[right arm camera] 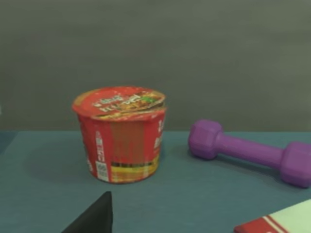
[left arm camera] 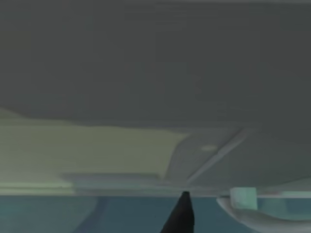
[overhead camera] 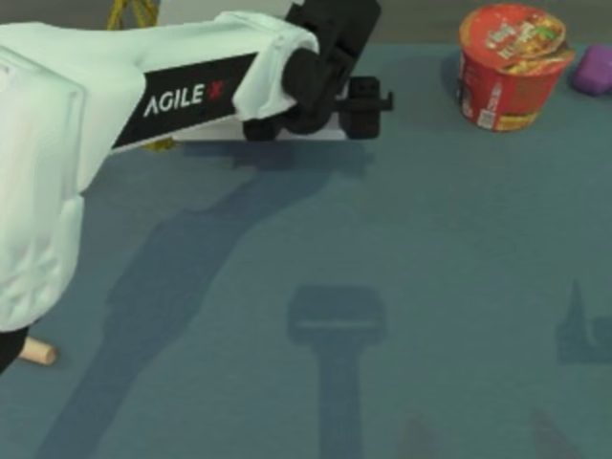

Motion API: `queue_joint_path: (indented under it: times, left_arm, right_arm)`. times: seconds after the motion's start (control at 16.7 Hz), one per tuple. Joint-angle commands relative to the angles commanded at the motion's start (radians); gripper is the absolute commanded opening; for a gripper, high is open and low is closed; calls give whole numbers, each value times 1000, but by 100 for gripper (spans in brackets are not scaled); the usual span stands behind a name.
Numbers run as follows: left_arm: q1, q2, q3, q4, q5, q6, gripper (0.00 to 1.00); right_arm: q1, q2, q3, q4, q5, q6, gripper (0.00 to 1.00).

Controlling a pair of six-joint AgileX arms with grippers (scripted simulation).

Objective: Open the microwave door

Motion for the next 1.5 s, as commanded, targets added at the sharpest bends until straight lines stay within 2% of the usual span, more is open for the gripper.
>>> queue_joint_path:
  times: [0.24,0.3,0.72,0.78,1.5]
  left_arm:
    - [0,0,0,0,0,0,2]
    - [0,0,0,0,0,0,0]
    - [0,0,0,0,0,0,0]
    - [-36,-27,-54,-9,14,-3,0]
    - [-32,-94,-156,52,-20,-28,0]
  right_arm:
    - [0,0,0,0,0,0,100]
    - [0,0,0,0,0,0,100]
    - [0,0,0,0,0,0,100]
    - [0,0,0,0,0,0,100]
    - [0,0,0,0,0,0,100]
